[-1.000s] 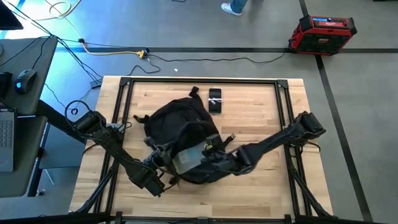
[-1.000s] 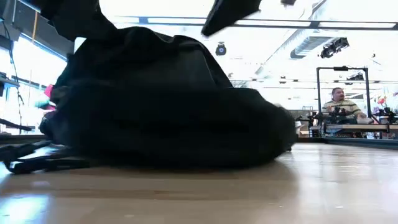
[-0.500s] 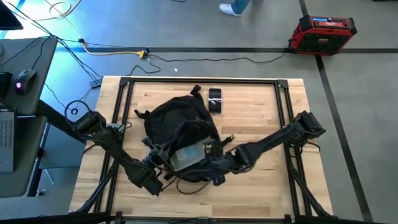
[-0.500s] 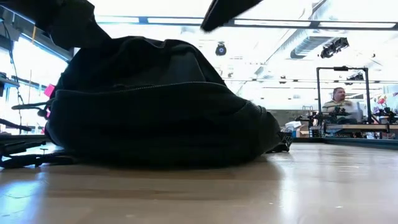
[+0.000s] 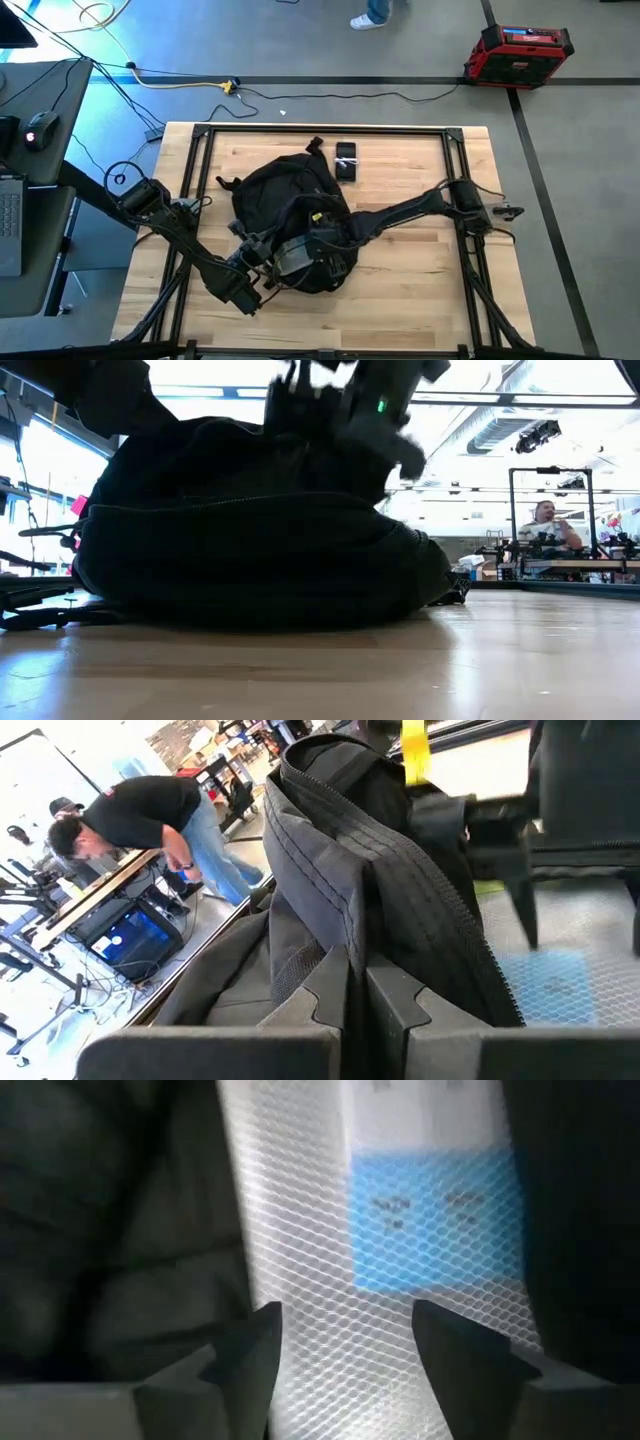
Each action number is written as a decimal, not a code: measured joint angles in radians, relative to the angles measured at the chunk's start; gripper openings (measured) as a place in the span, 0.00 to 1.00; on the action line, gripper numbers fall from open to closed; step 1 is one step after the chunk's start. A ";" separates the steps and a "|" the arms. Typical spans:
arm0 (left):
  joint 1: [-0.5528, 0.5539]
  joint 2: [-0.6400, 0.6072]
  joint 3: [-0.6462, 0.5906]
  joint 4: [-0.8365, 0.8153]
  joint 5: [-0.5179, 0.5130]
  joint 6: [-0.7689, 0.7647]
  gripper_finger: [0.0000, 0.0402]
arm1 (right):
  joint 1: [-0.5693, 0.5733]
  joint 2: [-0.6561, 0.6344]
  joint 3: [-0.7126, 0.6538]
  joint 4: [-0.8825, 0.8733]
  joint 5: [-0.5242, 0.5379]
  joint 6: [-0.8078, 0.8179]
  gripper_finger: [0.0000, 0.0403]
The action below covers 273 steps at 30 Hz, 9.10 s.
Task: Unpack backpack
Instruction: Remove the transparent zip bag from the backpack, then open the transparent zip bag
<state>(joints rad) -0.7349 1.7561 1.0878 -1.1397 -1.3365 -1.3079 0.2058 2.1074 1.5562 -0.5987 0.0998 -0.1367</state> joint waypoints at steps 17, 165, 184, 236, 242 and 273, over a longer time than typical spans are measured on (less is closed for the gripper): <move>-0.001 0.000 0.000 0.006 0.001 0.002 0.00 | -0.022 0.073 0.003 0.009 0.124 0.093 0.65; -0.071 -0.006 0.212 -0.406 -0.164 -0.272 0.00 | 0.072 -0.632 -0.635 -0.429 0.626 0.749 0.33; -0.194 0.023 0.367 -0.429 0.284 -0.045 0.00 | 0.259 -0.569 -0.663 0.321 0.521 0.452 0.33; 0.129 -0.392 -0.192 -0.427 0.472 -0.297 0.45 | 0.179 -0.235 -0.131 -0.464 0.764 0.560 0.33; 0.024 -0.458 -0.085 -0.235 0.192 -0.231 0.42 | 0.320 -0.235 -0.131 -0.778 0.868 0.899 0.33; -0.030 -0.288 0.038 0.559 0.235 0.681 0.42 | -0.166 0.118 -0.060 0.477 0.070 0.108 0.33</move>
<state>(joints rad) -0.7650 1.4677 1.1255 -0.5808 -1.1015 -0.6268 0.0393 2.2254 1.4962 -0.1213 0.1699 -0.0290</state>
